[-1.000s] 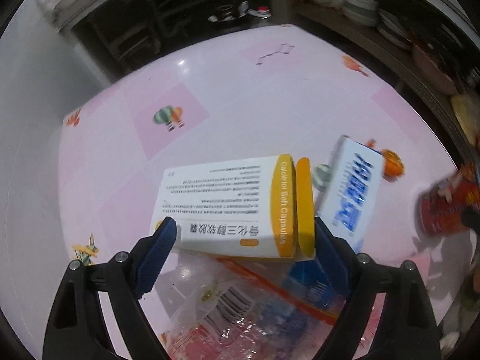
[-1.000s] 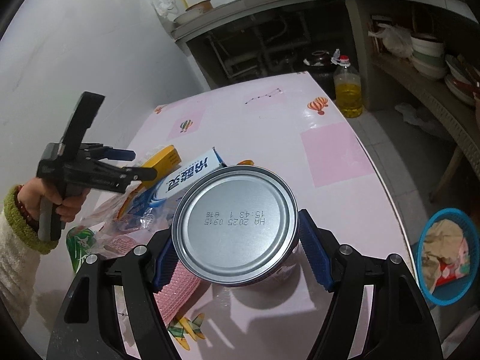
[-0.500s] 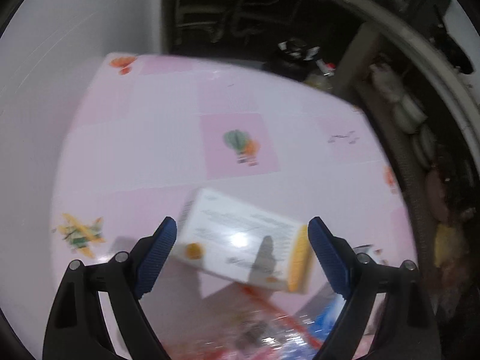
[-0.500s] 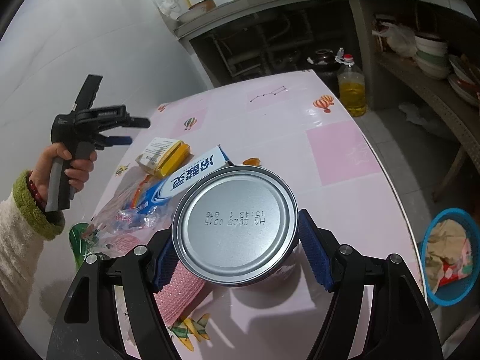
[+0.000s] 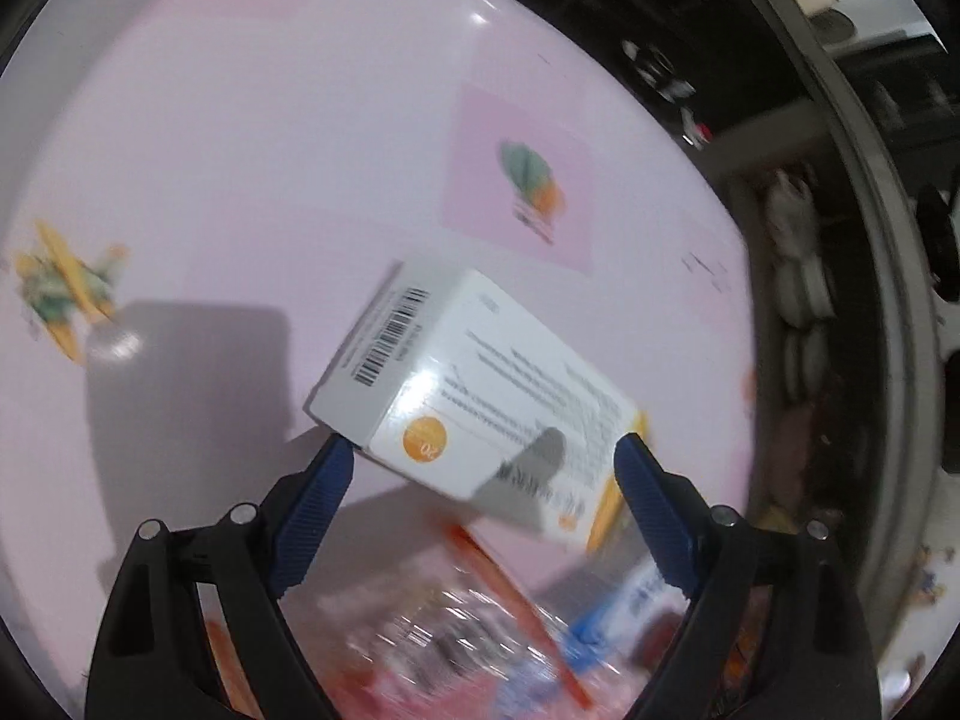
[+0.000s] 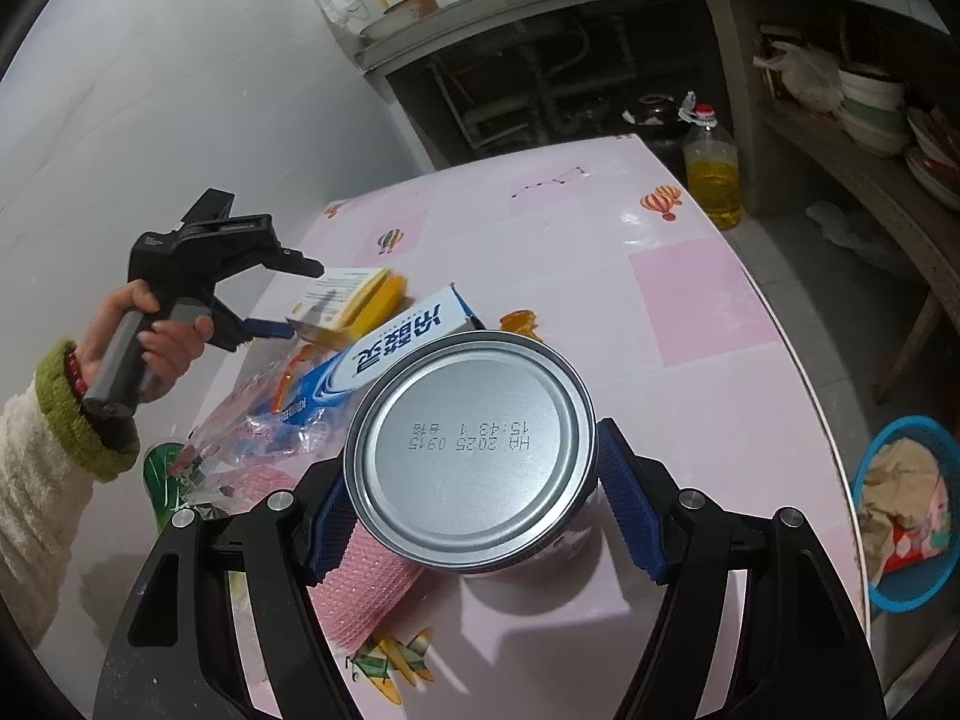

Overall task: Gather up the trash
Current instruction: 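Lift the tin can with the right tool while the left tool regrips the medicine box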

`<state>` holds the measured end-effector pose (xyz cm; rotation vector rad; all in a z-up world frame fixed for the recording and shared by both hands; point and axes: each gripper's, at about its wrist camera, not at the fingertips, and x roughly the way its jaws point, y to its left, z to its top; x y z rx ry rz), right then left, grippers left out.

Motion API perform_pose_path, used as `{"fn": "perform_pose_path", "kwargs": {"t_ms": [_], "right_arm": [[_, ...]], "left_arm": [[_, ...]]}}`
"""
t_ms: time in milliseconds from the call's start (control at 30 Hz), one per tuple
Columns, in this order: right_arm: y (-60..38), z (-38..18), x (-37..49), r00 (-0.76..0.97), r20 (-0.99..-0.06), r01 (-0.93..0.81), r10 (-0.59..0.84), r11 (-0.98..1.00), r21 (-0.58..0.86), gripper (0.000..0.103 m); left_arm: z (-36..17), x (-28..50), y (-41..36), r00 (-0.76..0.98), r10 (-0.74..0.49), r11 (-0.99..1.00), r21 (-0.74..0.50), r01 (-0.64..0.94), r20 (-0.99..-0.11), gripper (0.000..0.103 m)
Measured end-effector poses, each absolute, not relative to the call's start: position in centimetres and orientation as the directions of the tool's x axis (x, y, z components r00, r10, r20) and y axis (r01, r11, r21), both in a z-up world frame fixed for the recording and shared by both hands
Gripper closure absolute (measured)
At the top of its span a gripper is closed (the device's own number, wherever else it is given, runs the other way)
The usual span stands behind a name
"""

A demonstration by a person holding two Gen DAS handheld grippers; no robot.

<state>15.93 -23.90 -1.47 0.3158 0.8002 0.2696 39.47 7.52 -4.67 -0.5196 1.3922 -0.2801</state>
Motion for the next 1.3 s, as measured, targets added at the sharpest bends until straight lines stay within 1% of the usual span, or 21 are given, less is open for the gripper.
{"fn": "perform_pose_path", "kwargs": {"t_ms": [100, 167, 233, 300, 367, 400, 467, 567, 633, 767, 800, 1000, 1167, 1300], "right_arm": [[-24.0, -1.5, 15.9, 0.67, -0.654, -0.113, 0.352, 0.919, 0.379, 0.035], [-24.0, -1.6, 15.9, 0.669, -0.654, -0.115, 0.354, 0.918, 0.379, 0.034], [-24.0, -1.5, 15.9, 0.669, -0.654, -0.118, 0.353, 0.919, 0.376, 0.035], [-24.0, -1.5, 15.8, 0.669, -0.654, -0.119, 0.354, 0.919, 0.375, 0.034], [-24.0, -1.5, 15.8, 0.668, -0.654, -0.12, 0.355, 0.919, 0.376, 0.035], [-24.1, -1.5, 15.7, 0.668, -0.654, -0.121, 0.356, 0.918, 0.377, 0.035], [-24.1, -1.5, 15.8, 0.667, -0.653, -0.122, 0.358, 0.918, 0.378, 0.034], [-24.1, -1.5, 15.8, 0.668, -0.652, -0.123, 0.359, 0.917, 0.379, 0.034], [-24.1, -1.5, 15.9, 0.668, -0.652, -0.123, 0.36, 0.916, 0.381, 0.034], [-24.2, -1.4, 15.9, 0.668, -0.652, -0.12, 0.358, 0.917, 0.381, 0.034], [-24.3, -1.4, 16.0, 0.667, -0.652, -0.12, 0.36, 0.916, 0.383, 0.034], [-24.6, -1.4, 16.1, 0.664, -0.647, -0.125, 0.375, 0.909, 0.398, 0.034], [-24.7, -1.5, 16.4, 0.663, -0.644, -0.132, 0.381, 0.907, 0.4, 0.034], [-24.8, -1.5, 16.6, 0.661, -0.642, -0.134, 0.387, 0.904, 0.407, 0.034]], "left_arm": [[-4.2, 38.4, 5.5, 0.123, -0.545, 0.83, -0.554, -0.057, -0.829, 0.017], [-3.6, 37.9, 4.4, 0.107, -0.569, 0.821, -0.571, 0.013, -0.815, 0.017], [-2.1, 37.1, 2.9, 0.126, -0.537, 0.842, -0.522, 0.134, -0.834, 0.016], [-0.1, 36.1, 1.3, 0.212, -0.437, 0.883, -0.371, 0.288, -0.874, 0.016], [1.1, 35.3, -0.4, 0.312, -0.33, 0.888, -0.181, 0.422, -0.891, 0.016], [1.5, 34.8, -1.4, 0.375, -0.271, 0.864, -0.053, 0.501, -0.887, 0.016], [1.4, 33.9, -3.4, 0.466, -0.193, 0.743, 0.182, 0.644, -0.863, 0.016], [0.0, 32.9, -5.2, 0.528, -0.149, 0.53, 0.384, 0.756, -0.836, 0.016], [-1.1, 33.6, -5.6, 0.499, -0.125, 0.466, 0.393, 0.792, -0.858, 0.015], [-2.4, 36.1, -5.1, 0.424, -0.086, 0.431, 0.35, 0.832, -0.901, 0.014], [-2.4, 36.3, -5.0, 0.415, -0.095, 0.432, 0.338, 0.836, -0.905, 0.013], [-2.3, 36.9, -4.8, 0.346, -0.092, 0.394, 0.284, 0.874, -0.934, 0.012], [-2.3, 37.3, -4.7, 0.274, -0.113, 0.374, 0.215, 0.902, -0.955, 0.012], [-3.1, 37.3, -4.9, 0.26, -0.098, 0.354, 0.21, 0.911, -0.961, 0.011]]}}
